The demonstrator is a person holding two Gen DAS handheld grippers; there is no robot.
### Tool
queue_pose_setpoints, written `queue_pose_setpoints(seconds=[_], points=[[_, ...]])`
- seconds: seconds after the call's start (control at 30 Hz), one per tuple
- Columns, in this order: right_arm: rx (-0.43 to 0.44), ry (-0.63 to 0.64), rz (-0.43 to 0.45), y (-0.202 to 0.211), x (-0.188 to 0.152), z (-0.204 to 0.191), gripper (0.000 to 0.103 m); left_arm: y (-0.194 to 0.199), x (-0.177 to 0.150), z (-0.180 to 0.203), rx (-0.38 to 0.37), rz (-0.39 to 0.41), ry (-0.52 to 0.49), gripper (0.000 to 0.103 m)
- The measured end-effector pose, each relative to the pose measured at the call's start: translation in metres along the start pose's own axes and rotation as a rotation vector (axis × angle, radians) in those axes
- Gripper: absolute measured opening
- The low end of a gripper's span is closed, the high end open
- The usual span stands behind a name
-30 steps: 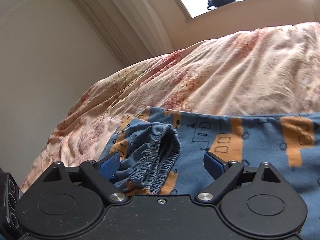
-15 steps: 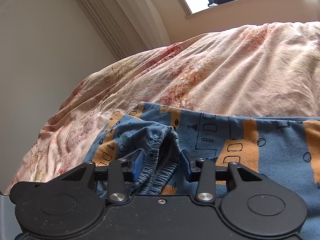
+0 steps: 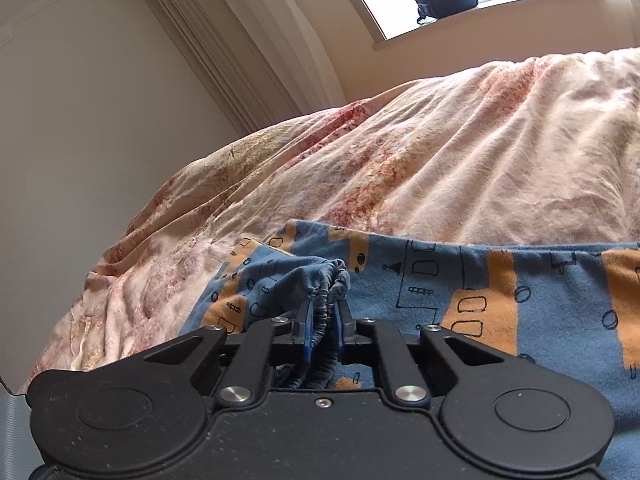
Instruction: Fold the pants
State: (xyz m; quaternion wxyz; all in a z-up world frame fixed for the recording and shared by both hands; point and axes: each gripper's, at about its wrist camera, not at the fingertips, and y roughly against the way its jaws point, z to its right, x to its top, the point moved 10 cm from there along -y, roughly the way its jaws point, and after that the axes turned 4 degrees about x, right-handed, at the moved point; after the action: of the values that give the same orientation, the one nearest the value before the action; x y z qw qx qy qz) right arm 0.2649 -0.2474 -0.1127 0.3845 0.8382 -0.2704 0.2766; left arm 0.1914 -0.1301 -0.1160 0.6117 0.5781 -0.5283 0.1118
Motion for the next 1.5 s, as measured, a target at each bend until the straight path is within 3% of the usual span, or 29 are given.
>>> queue_pose_setpoints(seconds=[0.43, 0.57, 0.7, 0.83, 0.97, 1.07, 1.23, 1.3, 1.37, 1.43, 1.5], points=[[-0.018, 0.044, 0.016, 0.004, 0.001, -0.007, 0.011, 0.007, 0.004, 0.000, 0.012, 0.012, 0.019, 0.004], [-0.011, 0.048, 0.014, 0.002, 0.003, -0.010, 0.010, 0.008, 0.006, -0.007, 0.004, 0.008, 0.065, 0.004], [0.013, 0.088, 0.026, 0.005, 0.017, -0.029, 0.009, 0.016, 0.012, -0.022, 0.001, 0.014, 0.148, 0.004], [0.054, 0.114, 0.042, -0.003, 0.045, -0.059, 0.009, 0.037, 0.029, -0.050, 0.062, 0.084, 0.190, 0.004], [0.123, 0.216, 0.042, -0.028, 0.081, -0.118, 0.009, 0.058, 0.038, -0.099, 0.137, 0.145, 0.315, 0.003], [0.200, 0.284, -0.001, -0.061, 0.097, -0.171, 0.009, 0.075, 0.025, -0.144, 0.232, 0.173, 0.458, 0.003], [0.287, 0.362, -0.164, -0.148, 0.073, -0.249, 0.010, 0.081, -0.031, -0.216, 0.381, 0.126, 0.773, 0.004], [0.267, 0.398, -0.207, -0.178, 0.057, -0.267, 0.024, 0.074, -0.056, -0.235, 0.456, 0.049, 0.846, 0.011], [0.225, 0.443, -0.228, -0.193, 0.047, -0.272, 0.034, 0.068, -0.079, -0.248, 0.495, -0.028, 0.939, 0.036], [0.207, 0.422, -0.230, -0.189, 0.045, -0.262, 0.040, 0.066, -0.092, -0.253, 0.512, -0.063, 1.020, 0.044], [0.158, 0.393, -0.205, -0.170, 0.051, -0.235, 0.065, 0.068, -0.091, -0.253, 0.526, -0.054, 1.014, 0.057]])
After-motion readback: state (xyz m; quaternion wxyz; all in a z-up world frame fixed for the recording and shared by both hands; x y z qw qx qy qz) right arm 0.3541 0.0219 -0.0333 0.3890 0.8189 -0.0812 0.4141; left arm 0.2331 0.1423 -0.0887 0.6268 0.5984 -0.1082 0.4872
